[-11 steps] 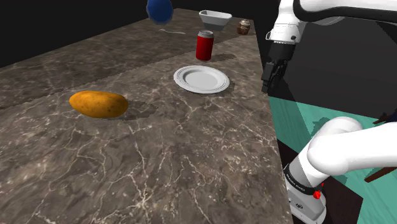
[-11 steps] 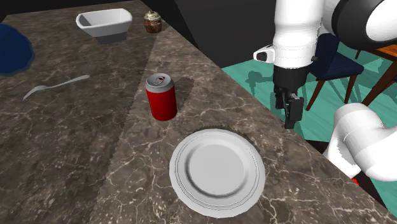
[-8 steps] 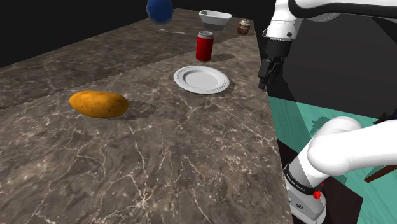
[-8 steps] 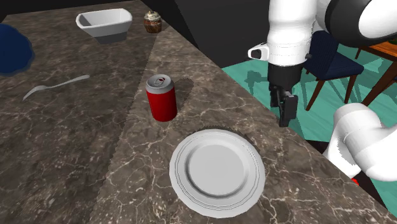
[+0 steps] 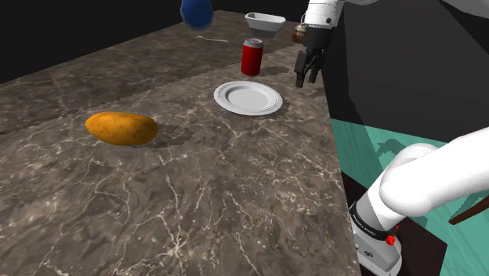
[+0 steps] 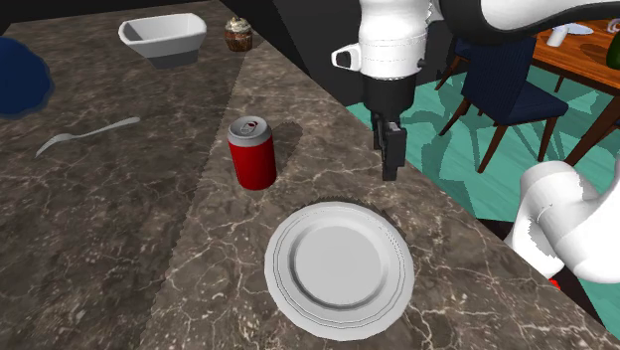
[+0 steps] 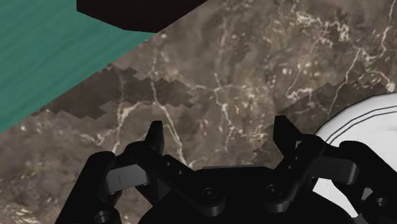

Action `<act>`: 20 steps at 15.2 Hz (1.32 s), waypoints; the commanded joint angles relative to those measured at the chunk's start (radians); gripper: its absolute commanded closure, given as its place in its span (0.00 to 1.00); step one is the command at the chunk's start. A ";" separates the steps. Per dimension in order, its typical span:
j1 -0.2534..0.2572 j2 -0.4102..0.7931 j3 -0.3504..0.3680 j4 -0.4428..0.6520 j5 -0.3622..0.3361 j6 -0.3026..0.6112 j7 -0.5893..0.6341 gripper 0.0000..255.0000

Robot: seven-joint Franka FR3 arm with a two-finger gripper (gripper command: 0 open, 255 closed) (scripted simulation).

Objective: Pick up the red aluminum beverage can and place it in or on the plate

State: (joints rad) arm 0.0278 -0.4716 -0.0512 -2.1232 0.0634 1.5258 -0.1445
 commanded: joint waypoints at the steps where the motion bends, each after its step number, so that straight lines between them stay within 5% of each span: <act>1: 0.006 0.063 0.004 0.072 -0.006 0.005 -0.007 0.00; 9: 0.024 0.336 0.021 0.435 -0.031 -0.027 -0.030 0.00; 17: 0.042 0.645 0.039 0.918 -0.063 -0.147 -0.050 0.00; 20: 0.042 0.619 0.039 0.840 -0.063 -0.095 -0.049 0.00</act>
State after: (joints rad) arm 0.0694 0.1485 -0.0130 -1.2701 0.0006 1.4175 -0.1935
